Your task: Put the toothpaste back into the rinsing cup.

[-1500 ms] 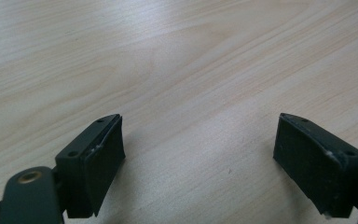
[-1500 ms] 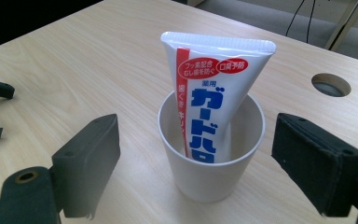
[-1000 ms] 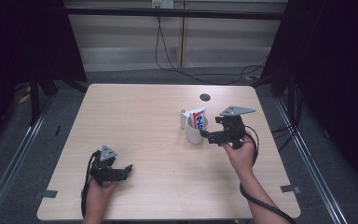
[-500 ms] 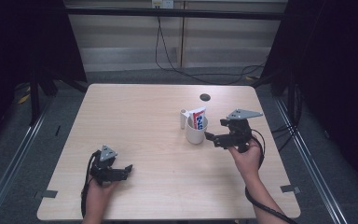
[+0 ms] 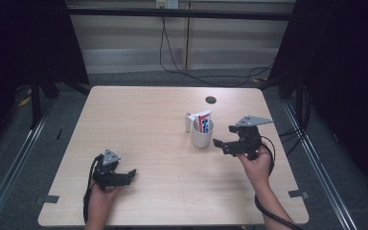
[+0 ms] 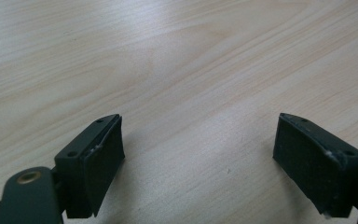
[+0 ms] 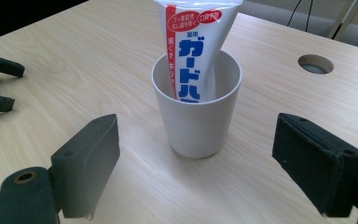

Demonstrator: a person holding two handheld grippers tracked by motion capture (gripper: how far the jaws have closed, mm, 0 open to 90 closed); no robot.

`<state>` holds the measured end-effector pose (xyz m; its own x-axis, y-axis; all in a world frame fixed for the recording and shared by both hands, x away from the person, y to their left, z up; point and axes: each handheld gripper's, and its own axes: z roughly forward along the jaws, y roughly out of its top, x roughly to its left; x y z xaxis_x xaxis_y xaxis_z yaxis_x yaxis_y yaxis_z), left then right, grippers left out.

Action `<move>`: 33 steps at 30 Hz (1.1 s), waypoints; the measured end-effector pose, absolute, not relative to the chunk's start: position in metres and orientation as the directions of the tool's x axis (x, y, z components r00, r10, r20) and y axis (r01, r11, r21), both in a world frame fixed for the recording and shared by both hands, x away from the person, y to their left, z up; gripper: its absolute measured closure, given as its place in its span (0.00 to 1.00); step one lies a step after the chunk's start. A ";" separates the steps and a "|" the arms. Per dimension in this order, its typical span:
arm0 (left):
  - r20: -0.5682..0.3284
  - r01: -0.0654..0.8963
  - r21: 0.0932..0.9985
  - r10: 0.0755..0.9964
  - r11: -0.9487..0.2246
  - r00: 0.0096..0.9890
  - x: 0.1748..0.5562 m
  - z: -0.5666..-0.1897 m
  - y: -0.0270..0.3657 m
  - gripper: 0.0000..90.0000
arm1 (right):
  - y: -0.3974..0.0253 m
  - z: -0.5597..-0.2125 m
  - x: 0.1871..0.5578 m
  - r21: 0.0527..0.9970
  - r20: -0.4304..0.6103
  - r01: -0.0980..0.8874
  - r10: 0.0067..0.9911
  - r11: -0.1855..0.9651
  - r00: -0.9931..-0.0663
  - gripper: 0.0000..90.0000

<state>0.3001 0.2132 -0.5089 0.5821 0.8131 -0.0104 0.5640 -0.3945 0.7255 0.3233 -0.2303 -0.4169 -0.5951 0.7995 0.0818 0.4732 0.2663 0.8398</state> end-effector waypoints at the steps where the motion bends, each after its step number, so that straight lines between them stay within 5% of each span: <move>1: -0.010 0.563 0.726 0.812 -0.395 0.583 0.300 -0.509 0.213 0.18 | -0.231 -0.417 0.323 0.839 0.086 0.477 0.801 0.263 -0.592 0.16; 33: -0.010 0.564 0.725 0.813 -0.395 0.582 0.300 -0.509 0.213 0.18 | -0.253 -0.451 0.301 0.824 0.104 0.504 0.805 0.259 -0.584 0.16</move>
<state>0.3001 0.2133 -0.5089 0.5825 0.8128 -0.0098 0.5638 -0.3953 0.7252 0.3013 -0.2533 -0.4507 -0.5843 0.8048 0.1044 0.5039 0.2590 0.8241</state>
